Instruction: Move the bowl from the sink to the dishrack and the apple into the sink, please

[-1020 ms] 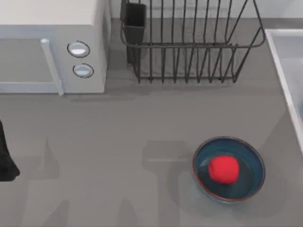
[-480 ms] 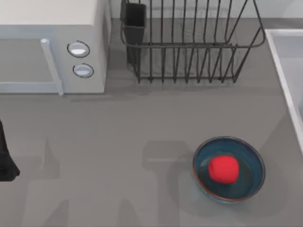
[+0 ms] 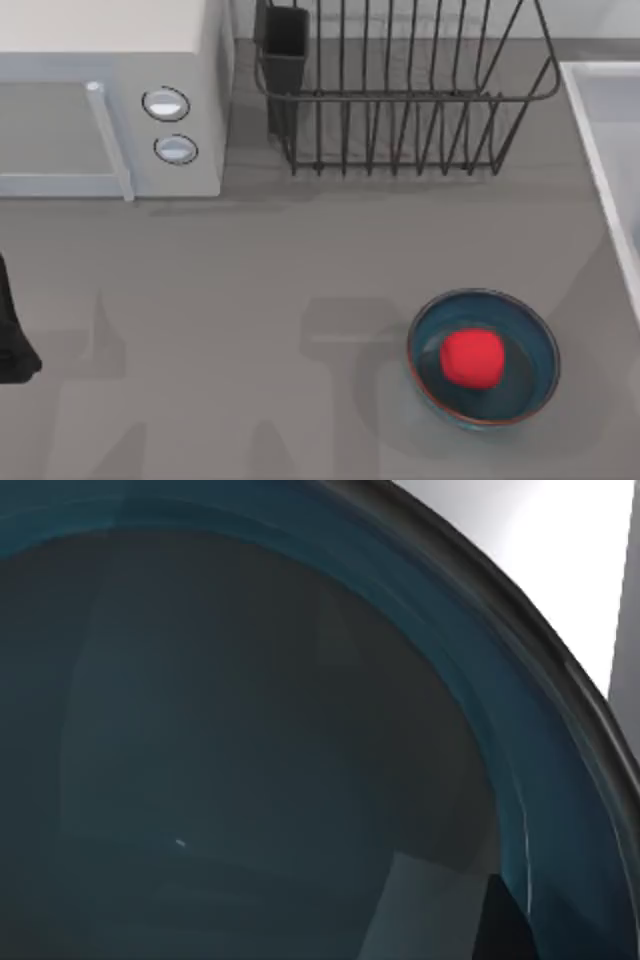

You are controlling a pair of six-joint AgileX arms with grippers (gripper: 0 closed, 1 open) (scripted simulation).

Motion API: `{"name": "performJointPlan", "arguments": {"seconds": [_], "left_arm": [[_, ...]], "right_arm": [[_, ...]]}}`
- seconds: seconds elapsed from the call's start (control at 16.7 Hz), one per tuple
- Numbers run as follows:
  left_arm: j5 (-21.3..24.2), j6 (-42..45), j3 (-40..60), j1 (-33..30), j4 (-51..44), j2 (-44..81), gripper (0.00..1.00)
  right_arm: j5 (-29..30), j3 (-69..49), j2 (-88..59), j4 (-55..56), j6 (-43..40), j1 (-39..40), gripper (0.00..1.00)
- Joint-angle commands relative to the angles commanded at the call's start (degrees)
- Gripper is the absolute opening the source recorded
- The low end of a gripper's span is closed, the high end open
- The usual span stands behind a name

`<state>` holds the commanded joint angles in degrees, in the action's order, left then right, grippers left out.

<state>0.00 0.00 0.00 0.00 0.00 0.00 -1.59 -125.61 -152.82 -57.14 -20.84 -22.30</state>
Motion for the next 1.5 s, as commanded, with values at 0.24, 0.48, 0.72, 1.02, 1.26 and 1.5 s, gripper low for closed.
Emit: {"name": "performJointPlan", "arguments": {"seconds": [0.24,0.48,0.72,1.02,1.26,1.5], "left_arm": [[0.0,0.0,0.0,0.0,0.0,0.0,1.0],[0.0,0.0,0.0,0.0,0.0,0.0,1.0],[0.0,0.0,0.0,0.0,0.0,0.0,1.0],[0.0,0.0,0.0,0.0,0.0,0.0,1.0],[0.0,0.0,0.0,0.0,0.0,0.0,1.0],[0.0,0.0,0.0,0.0,0.0,0.0,1.0]], "right_arm": [[-0.5,5.1,10.3,-5.5,-4.1,-3.8,0.0],[-1.2,13.5,27.8,-14.7,-10.3,-9.6,0.0],[-1.7,22.8,47.0,-24.6,-16.8,-15.9,0.0],[-2.4,30.9,63.0,-33.1,-22.9,-22.0,0.0],[-2.6,32.3,65.5,-34.6,-24.0,-23.2,0.0],[-2.6,32.1,65.4,-34.5,-23.9,-22.9,0.0]]}}
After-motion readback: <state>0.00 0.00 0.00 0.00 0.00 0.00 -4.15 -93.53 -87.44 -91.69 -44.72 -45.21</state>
